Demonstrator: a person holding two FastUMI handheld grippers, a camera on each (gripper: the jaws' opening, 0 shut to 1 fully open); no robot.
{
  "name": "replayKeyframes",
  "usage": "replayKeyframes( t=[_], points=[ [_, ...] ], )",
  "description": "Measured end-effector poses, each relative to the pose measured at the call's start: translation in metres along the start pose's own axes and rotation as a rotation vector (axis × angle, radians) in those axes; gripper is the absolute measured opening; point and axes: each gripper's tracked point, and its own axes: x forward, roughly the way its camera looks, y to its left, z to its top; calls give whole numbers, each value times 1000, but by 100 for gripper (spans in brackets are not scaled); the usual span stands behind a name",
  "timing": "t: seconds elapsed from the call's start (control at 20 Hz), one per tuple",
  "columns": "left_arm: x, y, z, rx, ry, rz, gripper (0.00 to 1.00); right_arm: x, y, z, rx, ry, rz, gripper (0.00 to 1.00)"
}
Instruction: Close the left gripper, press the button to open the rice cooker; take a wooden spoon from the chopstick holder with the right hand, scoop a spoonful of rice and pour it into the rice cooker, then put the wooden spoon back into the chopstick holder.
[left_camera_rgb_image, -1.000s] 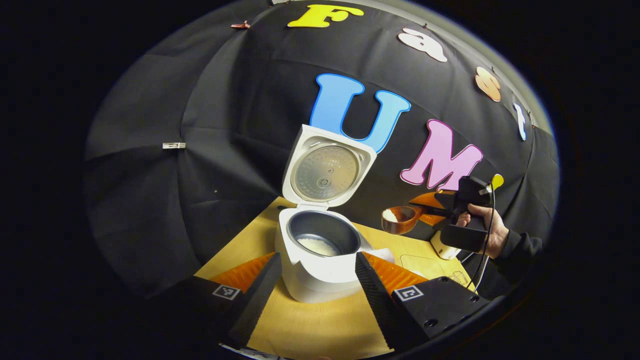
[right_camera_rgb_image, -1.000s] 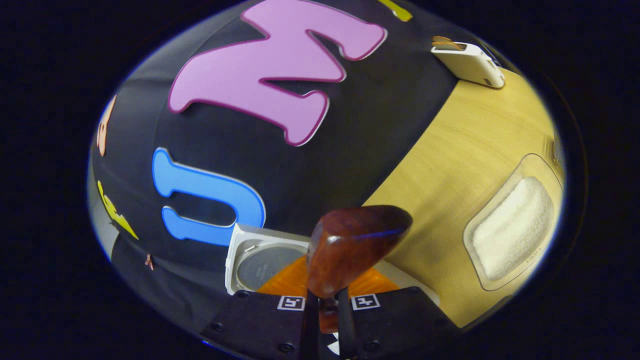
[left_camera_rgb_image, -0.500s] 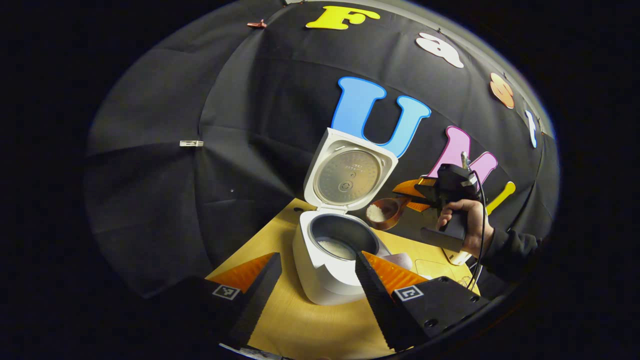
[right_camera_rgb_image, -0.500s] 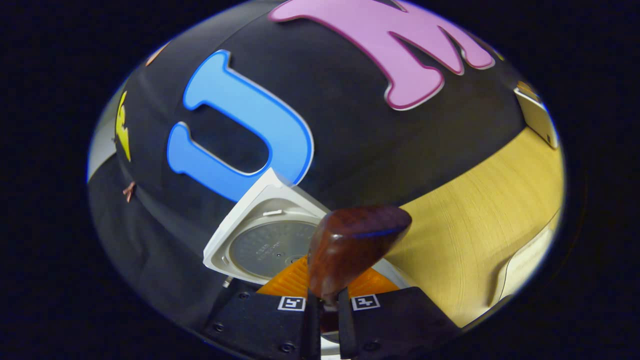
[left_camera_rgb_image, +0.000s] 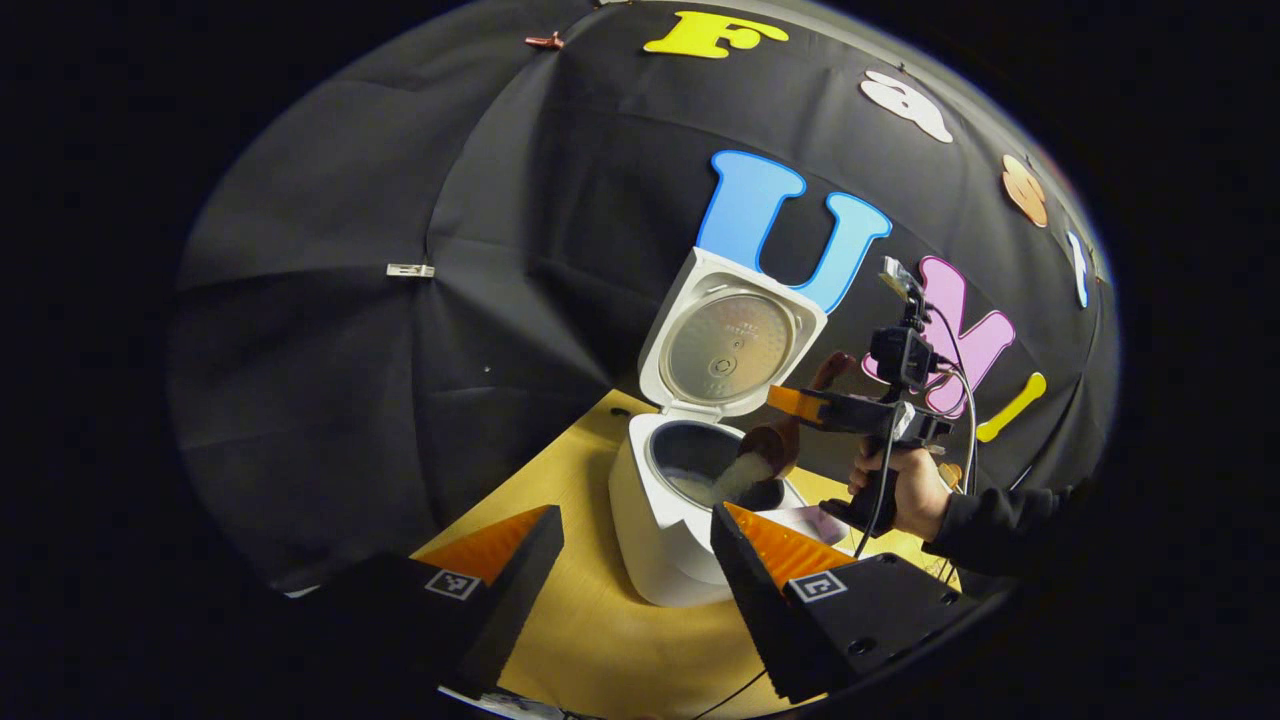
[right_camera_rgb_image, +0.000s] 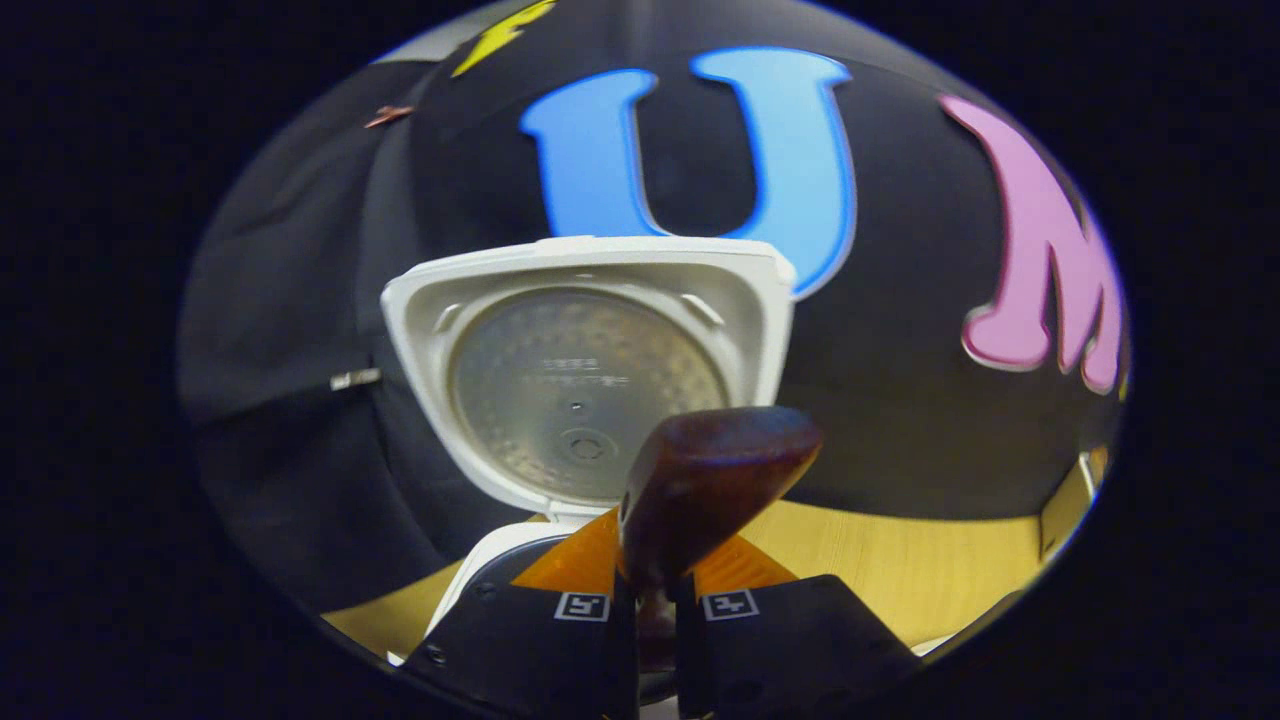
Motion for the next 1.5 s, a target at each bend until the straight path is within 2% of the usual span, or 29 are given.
replayKeyframes(
  t=[0.15, 0.4, 0.45, 0.55, 0.65, 0.85, 1.0, 1.15, 1.2, 1.25, 1.3, 1.4, 1.45, 1.5],
  points=[
    [0, 5, -2, -25, 2, 13, 96, -1, 27, -1, -139, -7, 55, 18],
    [-1, 14, 8, -49, -46, 32, 96, -3, 42, 8, -359, -74, 71, 18],
    [0, 15, 7, -54, -46, 34, 96, -5, 45, 8, -372, -76, 85, 18],
    [-1, 15, 6, -59, -45, 35, 96, -7, 51, 2, -323, -38, 118, 18],
    [-3, 15, 5, -48, -44, 37, 96, -14, 51, 16, -231, -43, 131, 18],
    [-5, 7, 4, -28, -40, 37, 96, -30, 30, 55, 34, -65, 116, 18],
    [-8, -7, 6, -31, -44, 22, 96, -45, 4, 71, 160, -55, 81, 18],
    [-8, -31, 7, -24, -35, -10, 96, -71, -32, 96, 255, -101, 50, 18],
    [-8, -41, 7, -20, -33, -17, 92, -82, -46, 102, 275, -113, 37, 18],
    [-5, -53, 5, -13, -29, -33, 92, -96, -61, 108, 292, -124, 25, 18],
    [-5, -66, 5, -3, -26, -51, 96, -109, -77, 113, 303, -132, 16, 18],
    [-2, -92, 3, 23, -20, -85, 92, -134, -115, 116, 309, -144, -26, 18],
    [1, -107, 3, 32, -16, -105, 96, -146, -135, 116, 307, -152, -53, 18],
    [4, -122, 2, 42, -10, -127, 92, -160, -156, 116, 306, -161, -81, 18]
  ],
)
